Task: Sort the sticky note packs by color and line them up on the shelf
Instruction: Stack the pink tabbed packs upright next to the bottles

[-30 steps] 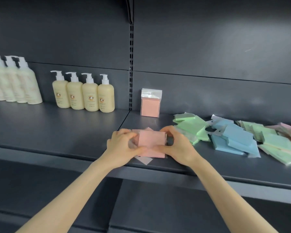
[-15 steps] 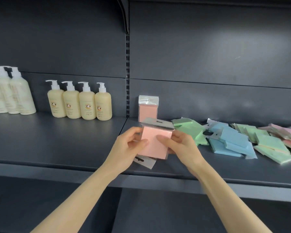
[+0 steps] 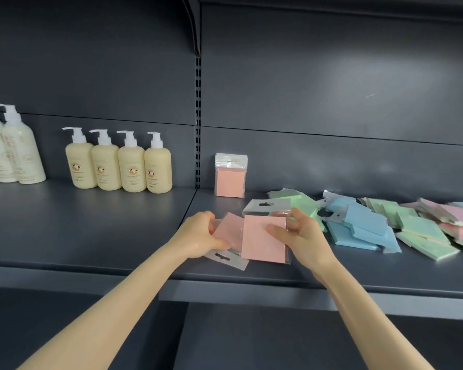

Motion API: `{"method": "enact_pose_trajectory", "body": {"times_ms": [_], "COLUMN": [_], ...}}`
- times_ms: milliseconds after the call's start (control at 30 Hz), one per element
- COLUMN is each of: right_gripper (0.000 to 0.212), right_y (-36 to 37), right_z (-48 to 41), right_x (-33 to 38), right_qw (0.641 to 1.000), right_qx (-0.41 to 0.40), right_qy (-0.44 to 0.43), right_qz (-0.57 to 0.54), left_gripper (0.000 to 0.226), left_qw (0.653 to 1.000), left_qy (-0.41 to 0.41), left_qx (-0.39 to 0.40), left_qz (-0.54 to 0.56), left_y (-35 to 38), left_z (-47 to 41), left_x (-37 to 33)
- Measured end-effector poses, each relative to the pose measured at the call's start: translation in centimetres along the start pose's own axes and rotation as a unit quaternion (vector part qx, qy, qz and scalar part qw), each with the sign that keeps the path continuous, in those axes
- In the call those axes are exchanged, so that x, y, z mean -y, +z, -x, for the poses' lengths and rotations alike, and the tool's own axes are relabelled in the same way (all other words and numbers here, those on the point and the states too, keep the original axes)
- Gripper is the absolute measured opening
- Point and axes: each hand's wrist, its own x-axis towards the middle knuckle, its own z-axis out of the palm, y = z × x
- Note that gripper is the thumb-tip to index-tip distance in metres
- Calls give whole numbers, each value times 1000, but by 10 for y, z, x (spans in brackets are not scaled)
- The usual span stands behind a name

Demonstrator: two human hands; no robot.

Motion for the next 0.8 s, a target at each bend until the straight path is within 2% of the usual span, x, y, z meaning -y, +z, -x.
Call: {"method": "enact_pose_trajectory", "body": {"times_ms": [133,300,400,533,633,700,767,800], "right_gripper": [20,21,36,27,28,24,17,15], "right_y": [-3,-4,-2,8,18,21,23,25], "right_z": [1,3,2,-3,-7,-11,-14,-15], "right_x": [-3,1,9,16,17,17,19,20], "right_qw": [1000,1000,999,997,995,994,993,992], "right_qx": [-5,15,12,35,60,61,46,38], "right_qy": [6,-7,-27,-27,-29,-23,-24,-30], "right_qz": [5,-10,-28,-58,-70,-91,-109,-113], "left_gripper": [45,37,24,28,13,20,36,43], "left_qw": [990,961,938,928,930,909,870,862], "left_qy": [-9,26,42,76,80,78,78,76], "left_qx": [55,-27,-36,11,9,-2,25,42], "left_qz": [131,275,342,365,359,411,486,499], "left_y": [-6,-12,-23,-34,-34,-33,-32,-31], "left_z": [-2,8,15,16,17,16,17,18], "left_x": [3,5,4,-1,-6,-3,2,3]}}
